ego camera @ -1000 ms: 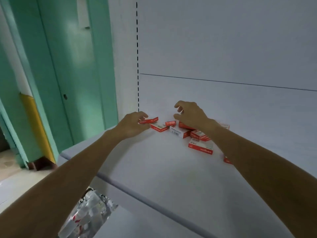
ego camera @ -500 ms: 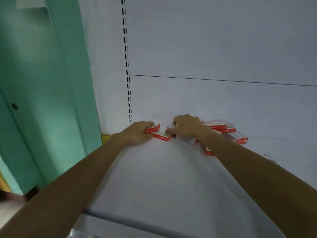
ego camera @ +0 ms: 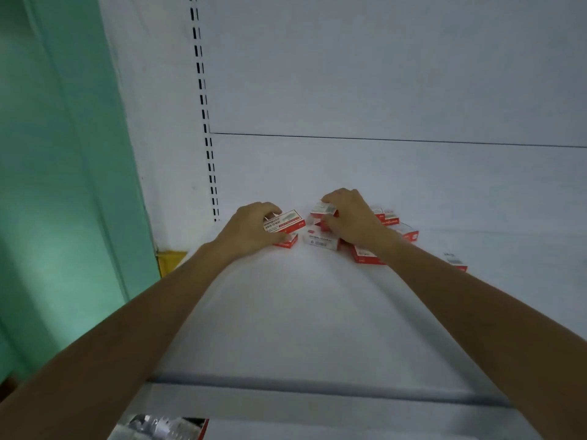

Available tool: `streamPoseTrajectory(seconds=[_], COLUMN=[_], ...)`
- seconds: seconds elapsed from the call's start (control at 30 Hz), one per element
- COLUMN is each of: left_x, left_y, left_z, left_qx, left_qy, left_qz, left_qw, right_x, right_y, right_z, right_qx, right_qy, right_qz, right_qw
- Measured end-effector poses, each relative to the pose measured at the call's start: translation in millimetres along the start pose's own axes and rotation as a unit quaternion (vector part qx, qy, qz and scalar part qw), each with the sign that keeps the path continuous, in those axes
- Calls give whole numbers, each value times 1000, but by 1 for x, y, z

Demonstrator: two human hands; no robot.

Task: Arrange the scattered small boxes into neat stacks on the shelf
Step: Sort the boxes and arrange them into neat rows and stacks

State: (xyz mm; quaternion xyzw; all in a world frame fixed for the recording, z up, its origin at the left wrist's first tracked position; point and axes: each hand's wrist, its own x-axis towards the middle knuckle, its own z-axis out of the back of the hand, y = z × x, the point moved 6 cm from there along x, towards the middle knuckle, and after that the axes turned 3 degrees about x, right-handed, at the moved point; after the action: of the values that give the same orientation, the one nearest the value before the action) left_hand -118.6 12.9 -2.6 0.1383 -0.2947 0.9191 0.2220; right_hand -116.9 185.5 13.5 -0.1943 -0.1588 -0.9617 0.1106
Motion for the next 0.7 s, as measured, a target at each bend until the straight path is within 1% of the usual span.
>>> streamPoseTrajectory(seconds=[0.17, 0.23, 0.33, 0.47, 0.6, 0.7], left_x=[12, 18, 25, 28, 30, 30], left_y=[-56, -84, -130, -196, -263, -314], left_z=[-30, -44, -70, -110, -151, -183], left_qx=[-24, -42, -52, -58, -84, -109], left_qy=[38, 46, 51, 79, 101, 117], left_qz=[-57, -78, -111, -155, -178, -191], left_qw=[997, 995, 991, 983, 975, 969], right_x=[-39, -60, -91, -135, -180, -212], right_y=[-49, -69, -105, -159, -214, -255], right_z=[36, 56, 85, 120, 159, 190], right_qx=[-29, -49, -77, -100, -116, -142], right_qy=[-34, -35, -39, -64, -81, -83], right_qz=[-56, -89, -147, -201, -237, -241], right_qw=[997, 994, 985, 972, 961, 957])
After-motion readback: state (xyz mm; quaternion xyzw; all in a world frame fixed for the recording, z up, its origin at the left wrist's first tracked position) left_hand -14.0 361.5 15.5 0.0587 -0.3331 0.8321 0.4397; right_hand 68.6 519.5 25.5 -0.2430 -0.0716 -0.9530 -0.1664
